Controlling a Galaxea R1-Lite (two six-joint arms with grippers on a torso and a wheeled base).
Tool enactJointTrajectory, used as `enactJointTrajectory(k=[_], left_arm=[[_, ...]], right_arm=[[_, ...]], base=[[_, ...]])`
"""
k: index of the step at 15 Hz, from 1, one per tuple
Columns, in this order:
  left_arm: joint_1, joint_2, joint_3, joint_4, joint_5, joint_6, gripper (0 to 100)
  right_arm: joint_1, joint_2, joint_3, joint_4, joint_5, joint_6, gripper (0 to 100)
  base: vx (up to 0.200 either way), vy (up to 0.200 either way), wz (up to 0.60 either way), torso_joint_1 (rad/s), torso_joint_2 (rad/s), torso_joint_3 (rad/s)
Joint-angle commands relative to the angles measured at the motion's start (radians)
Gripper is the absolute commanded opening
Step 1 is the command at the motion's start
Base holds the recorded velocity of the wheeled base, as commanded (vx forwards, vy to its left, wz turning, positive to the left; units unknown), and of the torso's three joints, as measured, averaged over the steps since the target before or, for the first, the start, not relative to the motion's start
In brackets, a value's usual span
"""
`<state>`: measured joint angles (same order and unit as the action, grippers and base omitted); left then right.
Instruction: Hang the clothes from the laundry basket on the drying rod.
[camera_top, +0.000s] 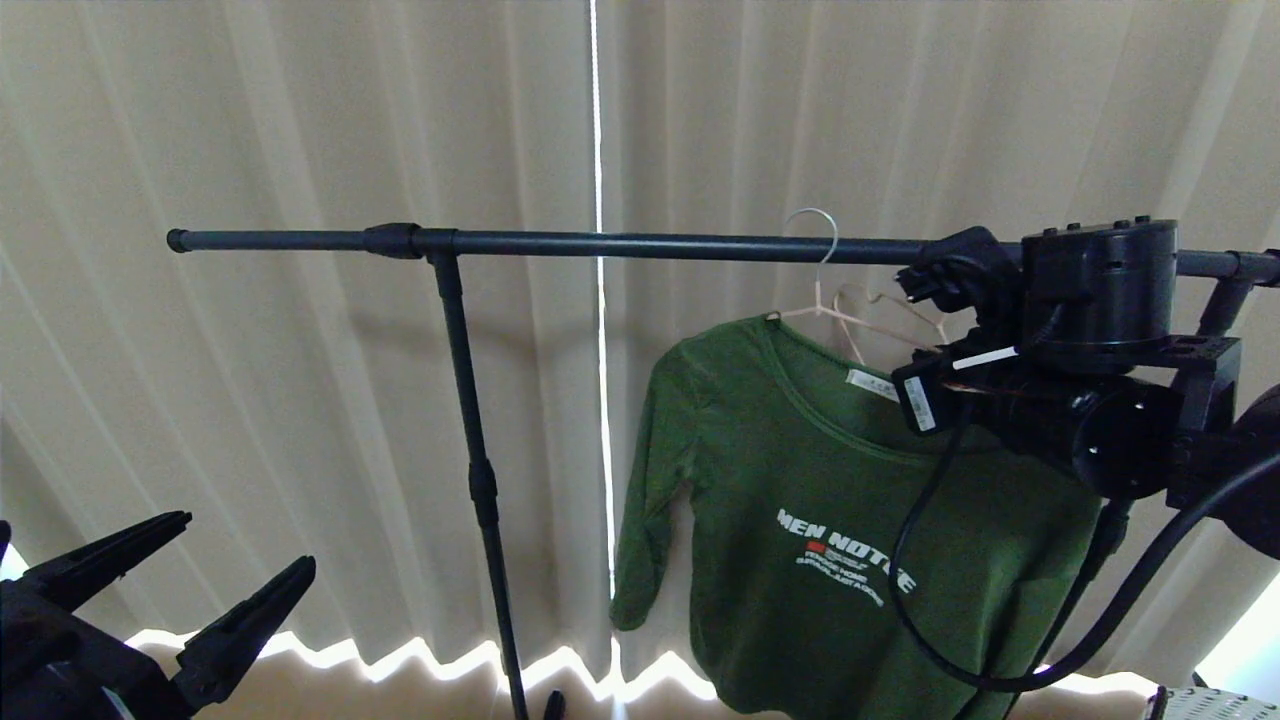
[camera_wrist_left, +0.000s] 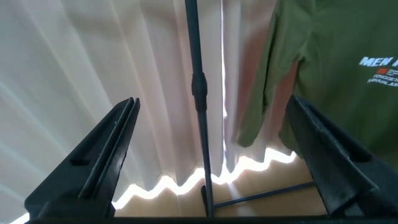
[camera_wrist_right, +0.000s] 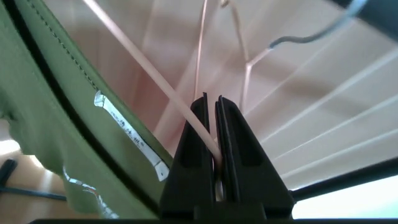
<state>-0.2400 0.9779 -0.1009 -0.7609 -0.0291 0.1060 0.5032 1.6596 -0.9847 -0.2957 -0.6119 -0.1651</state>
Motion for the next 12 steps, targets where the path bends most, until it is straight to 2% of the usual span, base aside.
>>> enactJointTrajectory(k=[1, 11, 12], left_arm=[[-0.001, 0.001, 0.000, 0.000, 0.000, 0.000, 100], [0.001, -0.005, -0.007, -0.002, 0.002, 0.000, 100], [0.001, -0.007, -0.007, -0.002, 0.002, 0.000, 100]], right_arm=[[0.018, 0.009, -0.002, -0.002, 0.000, -0.001, 0], [0.083, 0.020, -0.002, 0.009, 0.009, -0.004, 0], [0.083, 0.020, -0.002, 0.009, 0.009, -0.004, 100]], base=[[0.000, 0.000, 0.00, 0.000, 0.00, 0.000], [0.000, 0.000, 0.00, 0.000, 0.00, 0.000], [0.000, 0.000, 0.00, 0.000, 0.00, 0.000]])
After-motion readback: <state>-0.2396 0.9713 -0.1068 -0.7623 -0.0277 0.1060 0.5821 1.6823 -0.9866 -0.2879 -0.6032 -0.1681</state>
